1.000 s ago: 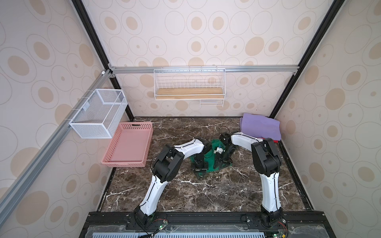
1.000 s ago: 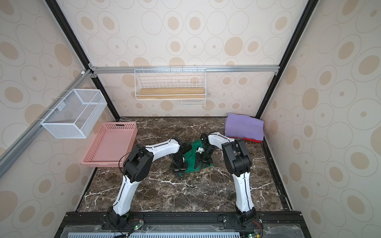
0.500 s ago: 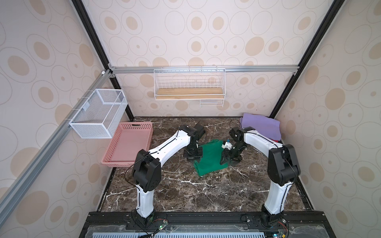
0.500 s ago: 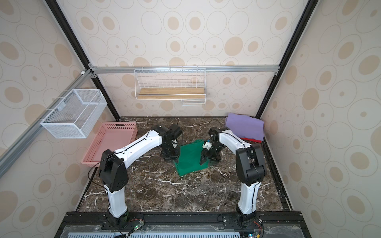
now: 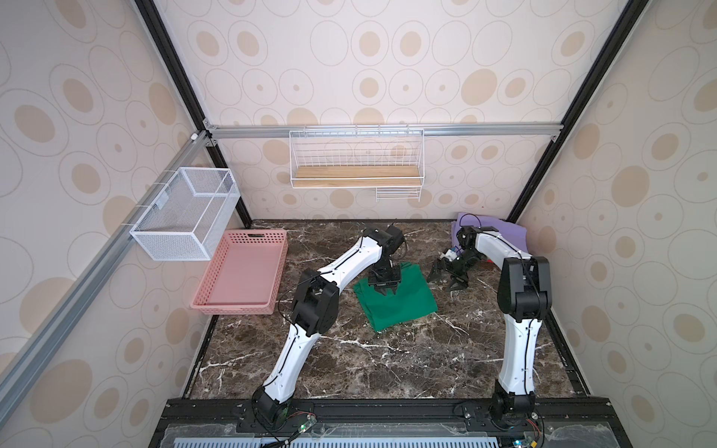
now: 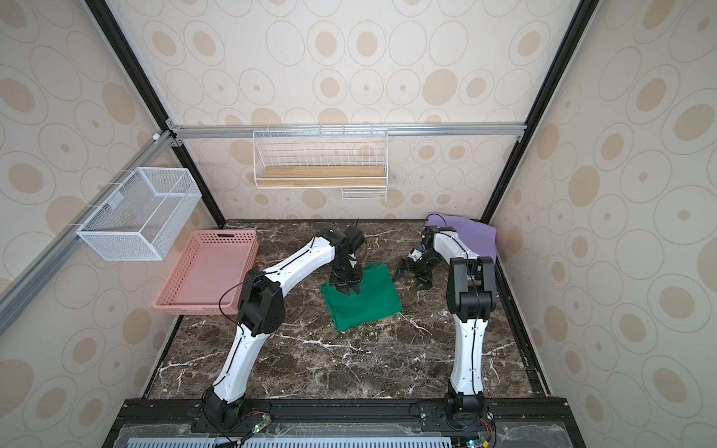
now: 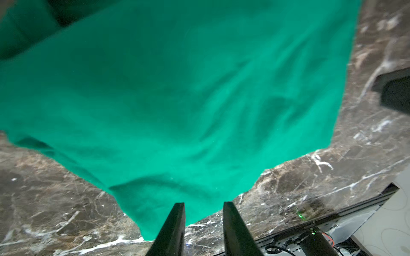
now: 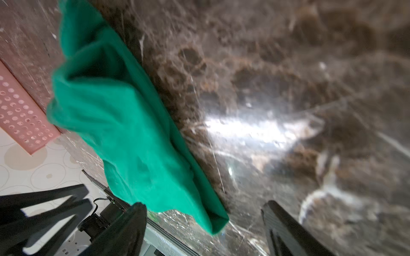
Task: Fold and stack t-shirts
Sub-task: Smooth out the T-shirt at the center of the board, then pick up the T-shirt from the center of the board.
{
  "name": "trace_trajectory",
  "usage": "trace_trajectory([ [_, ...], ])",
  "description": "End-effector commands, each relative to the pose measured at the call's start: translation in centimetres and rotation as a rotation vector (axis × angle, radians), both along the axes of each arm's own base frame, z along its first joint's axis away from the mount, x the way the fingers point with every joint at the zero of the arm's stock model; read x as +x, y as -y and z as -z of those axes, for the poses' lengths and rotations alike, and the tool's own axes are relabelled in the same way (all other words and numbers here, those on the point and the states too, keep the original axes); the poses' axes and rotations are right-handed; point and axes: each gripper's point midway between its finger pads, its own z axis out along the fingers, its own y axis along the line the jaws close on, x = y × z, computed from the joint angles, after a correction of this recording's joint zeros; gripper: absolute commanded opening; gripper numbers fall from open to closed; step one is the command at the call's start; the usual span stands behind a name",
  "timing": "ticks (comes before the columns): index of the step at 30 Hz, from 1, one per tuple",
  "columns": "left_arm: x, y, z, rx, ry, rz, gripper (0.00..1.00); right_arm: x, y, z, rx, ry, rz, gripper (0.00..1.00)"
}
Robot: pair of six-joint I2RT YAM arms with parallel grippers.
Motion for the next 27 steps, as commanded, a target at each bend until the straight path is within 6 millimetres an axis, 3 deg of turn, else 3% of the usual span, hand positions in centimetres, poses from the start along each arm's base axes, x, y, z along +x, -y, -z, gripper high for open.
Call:
trace_trajectory([
  [1, -0.4, -0.2, -1.0, -0.006, -0.021, 0.003, 0.33, 0.8, -1.4, 0.0, 0.049, -0.022, 0.001, 0.88],
  [7, -1.0, -2.6, 2.0, 0.040, -0.077, -0.014, 0.32, 0.4, -3.7, 2.8, 0.071, -0.048, -0.018, 0.88],
  [12, -1.5, -4.2, 2.8, 0.054, -0.097, -0.019, 0.32, -1.6, -4.8, 6.0, 0.074, -0.091, -0.019, 0.88],
  [14, -1.8, -4.5, 2.9, 0.059, -0.106, -0.020, 0.32, -3.1, -6.4, 7.0, 0.081, -0.101, -0.048, 0.88],
  [22, -3.4, -4.9, 1.1, 0.022, -0.118, -0.041, 0.32, -5.9, -7.7, 8.7, 0.120, -0.101, -0.033, 0.85],
  [27, -5.3, -5.6, -1.6, -0.008, -0.115, -0.077, 0.32, -6.3, -8.8, 8.9, 0.131, -0.080, -0.035, 0.78],
])
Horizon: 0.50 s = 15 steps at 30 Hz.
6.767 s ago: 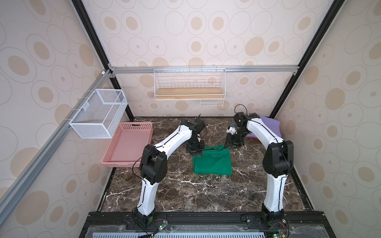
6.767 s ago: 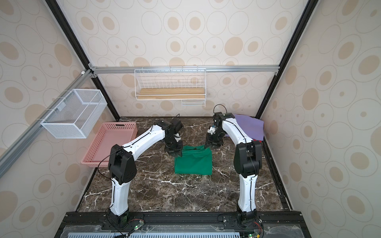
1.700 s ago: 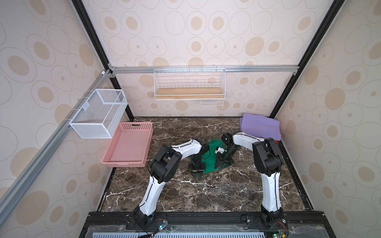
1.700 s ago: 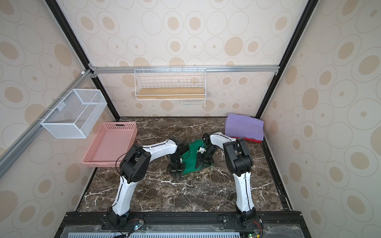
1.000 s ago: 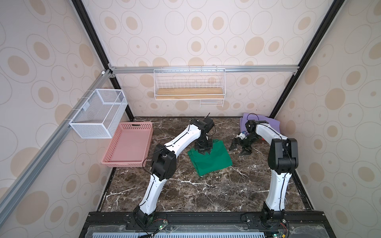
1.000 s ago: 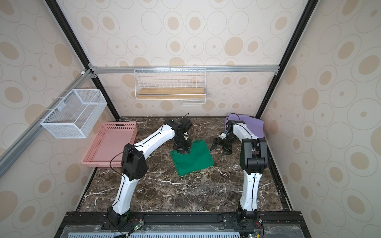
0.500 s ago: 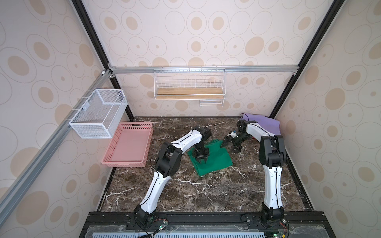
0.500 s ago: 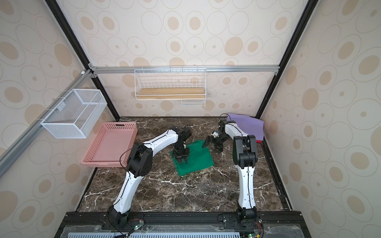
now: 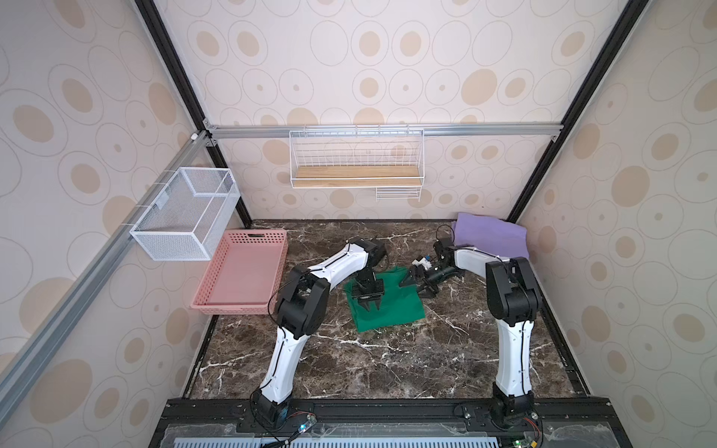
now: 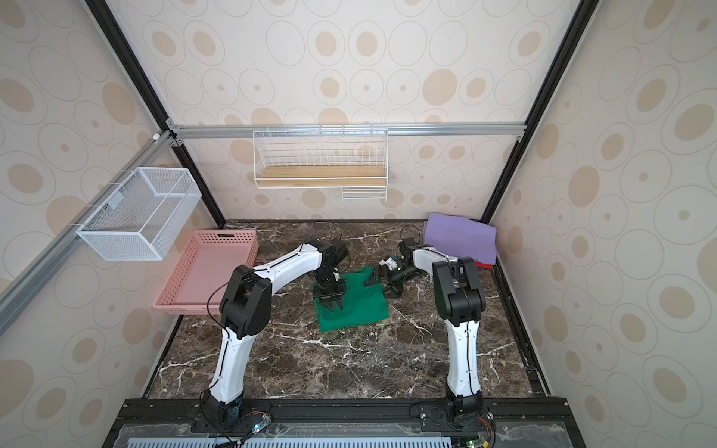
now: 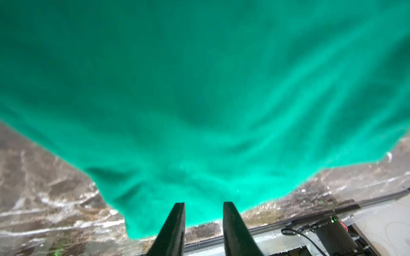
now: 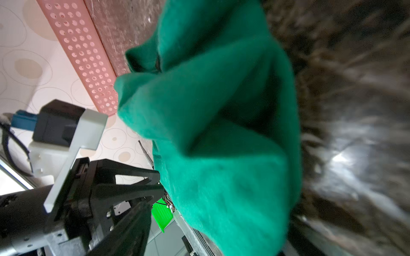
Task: Fold and stack t-shirts
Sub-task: Pick up the T-shirt from the center of the board.
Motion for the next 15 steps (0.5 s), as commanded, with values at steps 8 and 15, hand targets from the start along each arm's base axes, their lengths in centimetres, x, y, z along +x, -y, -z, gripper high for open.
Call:
trace_trajectory([
  [8, -4.0, -1.2, -8.3, -0.092, 0.063, -0.054, 0.33, -2.4, -1.4, 8.5, -0.186, -0.044, -0.027, 0.44],
  [15, -4.9, -2.2, -11.8, -0.102, 0.111, -0.045, 0.33, -2.1, -3.4, 8.8, -0.147, -0.025, -0.017, 0.03],
])
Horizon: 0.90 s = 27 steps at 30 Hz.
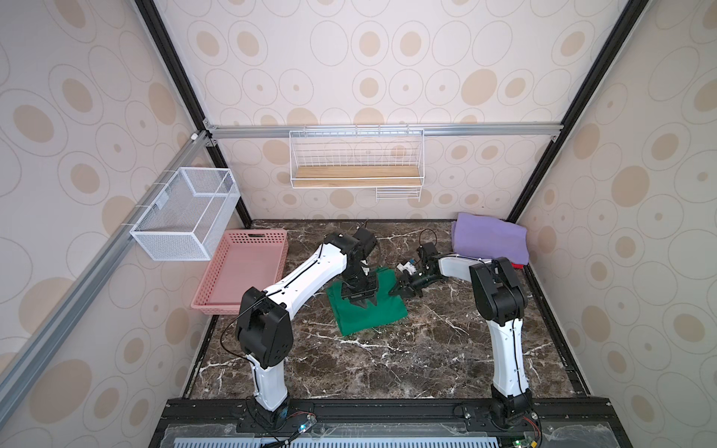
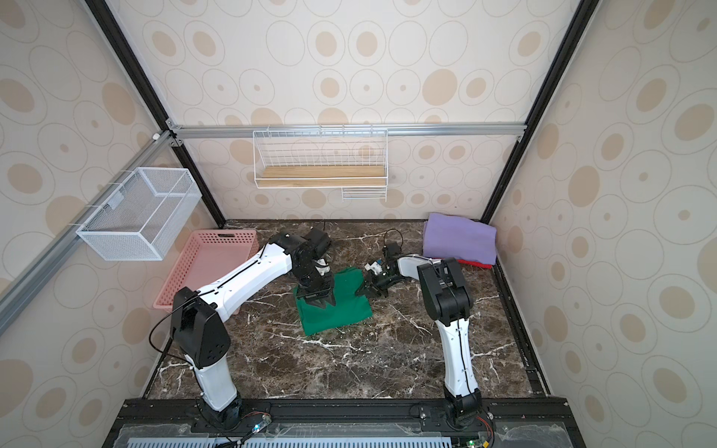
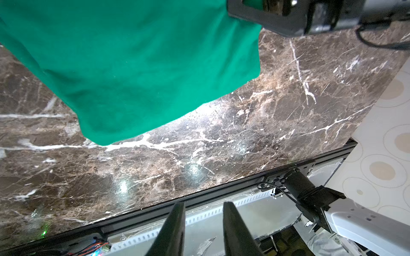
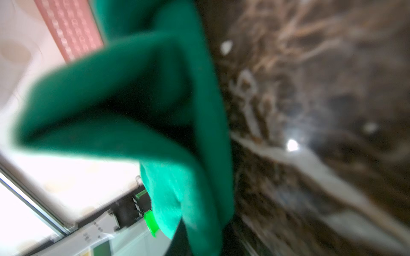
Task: Fold and stack t-shirts
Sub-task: Pick up the T-shirt from the center of the board.
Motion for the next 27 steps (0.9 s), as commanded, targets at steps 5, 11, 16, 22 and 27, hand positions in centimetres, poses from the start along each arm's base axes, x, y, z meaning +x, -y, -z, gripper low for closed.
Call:
trace_trajectory([
  [5, -1.2, -1.4, -4.0, 0.015, 0.038, 0.007, 0.33, -1.1, 1.5, 5.5, -0.193, -0.043, 0.030, 0.00],
  [11, -0.1, -1.2, -6.0, -0.006, 0.099, -0.006, 0.33, 0.8, 1.8, -3.3, -0.216, 0.123, -0.013, 0.00],
  [16, 0.7, -0.7, -7.3, -0.029, 0.131, -0.015, 0.33, 2.8, 2.6, -10.2, -0.215, 0.226, -0.010, 0.00],
  [22, 0.6, -1.0, -8.7, -0.036, 0.167, -0.026, 0.33, 5.8, 5.0, -14.8, -0.212, 0.285, 0.058, 0.00],
  [27, 0.1, -1.6, -9.1, -0.035, 0.181, -0.038, 0.33, 9.2, 8.1, -17.8, -0.214, 0.336, 0.127, 0.00],
])
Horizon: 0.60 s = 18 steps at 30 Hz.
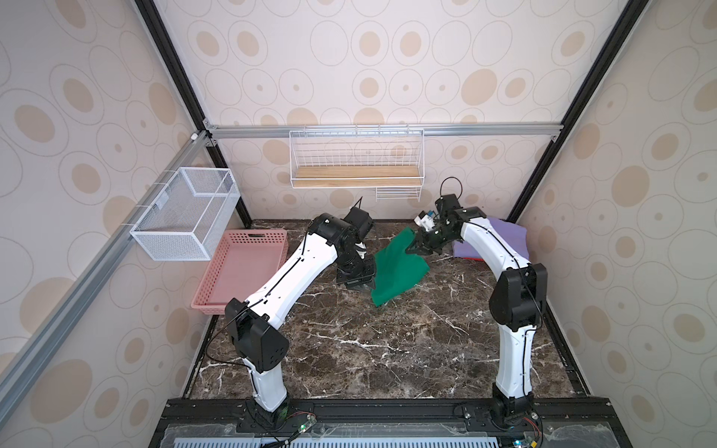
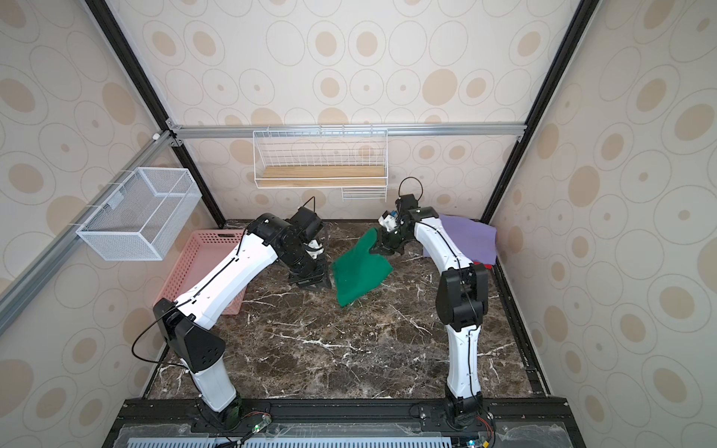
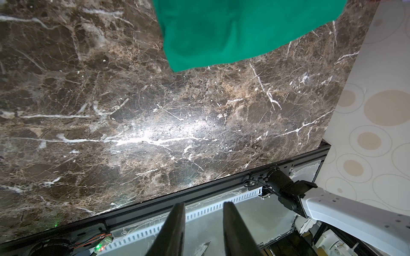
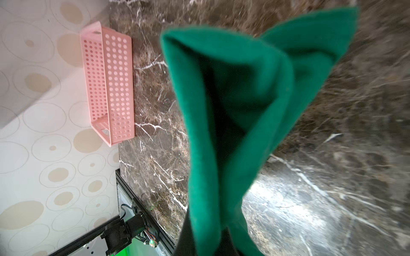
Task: Fold and stack t-shirts
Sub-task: Pick up the T-shirt from the center of the board, then place the T-shirt at the t-shirt.
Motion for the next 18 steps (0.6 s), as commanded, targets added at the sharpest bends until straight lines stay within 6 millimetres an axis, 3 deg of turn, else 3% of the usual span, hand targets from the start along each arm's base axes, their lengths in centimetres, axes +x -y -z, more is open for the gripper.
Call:
trace_trajectory([
  [1, -0.8, -1.2, -1.7, 0.003, 0.035, -0.025, 0.33, 1.2, 2.6, -1.4, -0.024, -0.005, 0.030, 0.00],
  [6, -0.9, -1.4, -2.1, 0.001, 0.044, -0.029, 0.33, 5.2, 6.6, -3.9, -0.017, 0.061, 0.120, 0.00],
  [18, -1.2, -1.6, -1.4, 0.011, 0.032, -0.023, 0.33, 11.8, 12.4, -5.1, 0.147, 0.143, 0.260, 0.00],
])
